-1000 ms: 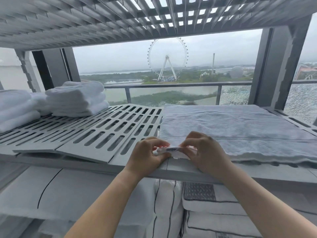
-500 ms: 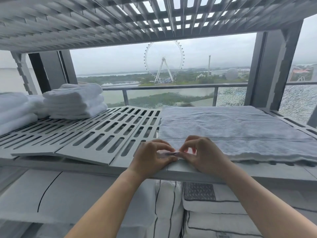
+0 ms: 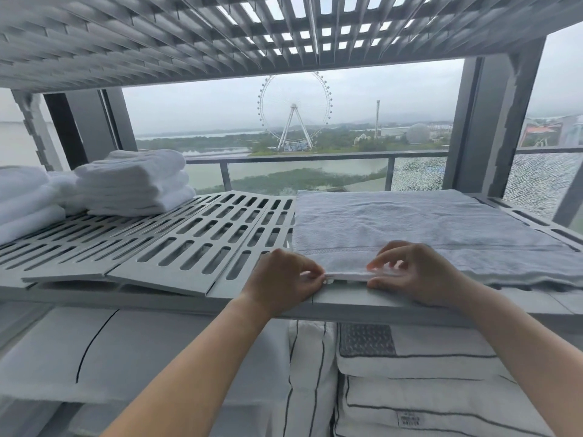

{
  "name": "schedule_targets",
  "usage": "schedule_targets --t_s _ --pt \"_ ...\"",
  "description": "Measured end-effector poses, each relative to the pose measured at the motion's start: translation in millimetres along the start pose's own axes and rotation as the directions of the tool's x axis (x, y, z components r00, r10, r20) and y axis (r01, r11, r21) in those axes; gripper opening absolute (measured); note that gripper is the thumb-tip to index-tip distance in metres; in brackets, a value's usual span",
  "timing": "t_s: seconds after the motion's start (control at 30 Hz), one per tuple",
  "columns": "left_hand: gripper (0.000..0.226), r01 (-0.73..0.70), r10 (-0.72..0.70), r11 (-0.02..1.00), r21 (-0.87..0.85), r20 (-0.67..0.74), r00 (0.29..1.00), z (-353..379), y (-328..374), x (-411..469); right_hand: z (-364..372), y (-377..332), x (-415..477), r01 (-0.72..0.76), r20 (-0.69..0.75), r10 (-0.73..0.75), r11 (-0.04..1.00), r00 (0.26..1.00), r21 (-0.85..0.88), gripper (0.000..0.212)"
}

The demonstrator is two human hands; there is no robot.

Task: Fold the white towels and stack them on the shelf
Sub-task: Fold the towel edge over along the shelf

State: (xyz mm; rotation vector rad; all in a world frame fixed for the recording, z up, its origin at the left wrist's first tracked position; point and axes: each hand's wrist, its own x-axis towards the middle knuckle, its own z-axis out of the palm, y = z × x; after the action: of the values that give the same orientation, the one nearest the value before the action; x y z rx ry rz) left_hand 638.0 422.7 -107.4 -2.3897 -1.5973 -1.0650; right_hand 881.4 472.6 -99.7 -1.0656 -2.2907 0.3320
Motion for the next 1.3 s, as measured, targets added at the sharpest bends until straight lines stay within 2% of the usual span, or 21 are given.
schedule_targets --t_s 0.1,0.23,0.33,0.43,0.5,0.6,0.77,0.93,1.03,1.17,1.23,1.3 --pt "0.011 0.013 -0.013 1.000 0.004 -0.001 1.000 0.7 -2.0 0.9 3.8 -1.4 -3.8 0.025 -0.023 -0.027 0.996 0.999 -0.081 0.022" --pt "0.009 0.061 -0.061 0.998 -0.021 -0.005 0.998 -2.6 -11.9 0.4 12.2 -13.7 1.3 0.023 -0.101 -0.029 0.998 0.994 -0.066 0.009" --pt "0.007 0.119 -0.120 0.992 -0.032 -0.015 0.993 -6.0 -19.4 -3.8 18.5 -24.2 8.2 0.032 -0.118 -0.040 0.997 0.992 -0.073 0.009" --pt "0.010 0.134 -0.133 0.990 0.036 -0.028 0.991 -8.2 -19.4 -8.3 23.1 -29.0 11.9 0.043 -0.129 -0.056 0.994 0.990 -0.098 0.013" --pt "0.017 0.094 -0.093 0.994 0.053 -0.030 0.995 -7.1 -12.6 -7.0 23.0 -28.9 11.8 0.040 -0.145 -0.053 0.995 0.988 -0.090 0.014" --pt "0.040 0.063 -0.063 0.998 -0.012 0.033 0.997 4.9 6.6 2.9 23.2 -29.3 10.9 0.043 -0.155 -0.054 0.996 0.987 -0.076 0.013" --pt "0.018 0.080 -0.079 0.997 -0.021 0.060 0.995 17.7 19.4 15.2 11.9 -20.1 -1.0 0.002 -0.133 -0.010 0.998 0.991 -0.064 0.018" --pt "0.006 0.139 -0.136 0.990 -0.039 0.076 0.988 17.7 17.9 19.1 -25.0 18.2 -33.8 -0.100 -0.113 0.081 0.980 0.990 -0.174 0.028" --pt "0.009 0.131 -0.130 0.991 -0.012 0.069 0.989 28.5 28.3 26.9 -39.7 34.8 -42.6 -0.148 -0.118 0.126 0.966 0.985 -0.210 0.024" --pt "0.036 0.042 -0.038 0.998 -0.054 0.071 0.997 53.6 60.6 37.8 -42.1 37.7 -42.8 -0.145 -0.143 0.122 0.975 0.982 -0.167 0.010" --pt "0.035 -0.001 0.004 0.999 -0.053 0.056 0.998 65.5 78.6 45.3 -41.6 37.4 -40.2 -0.146 -0.148 0.120 0.973 0.982 -0.179 0.008" --pt "0.022 0.009 -0.007 0.999 -0.047 0.037 0.999 71.7 89.6 50.1 -41.2 39.4 -38.3 -0.141 -0.160 0.111 0.971 0.981 -0.191 0.007"
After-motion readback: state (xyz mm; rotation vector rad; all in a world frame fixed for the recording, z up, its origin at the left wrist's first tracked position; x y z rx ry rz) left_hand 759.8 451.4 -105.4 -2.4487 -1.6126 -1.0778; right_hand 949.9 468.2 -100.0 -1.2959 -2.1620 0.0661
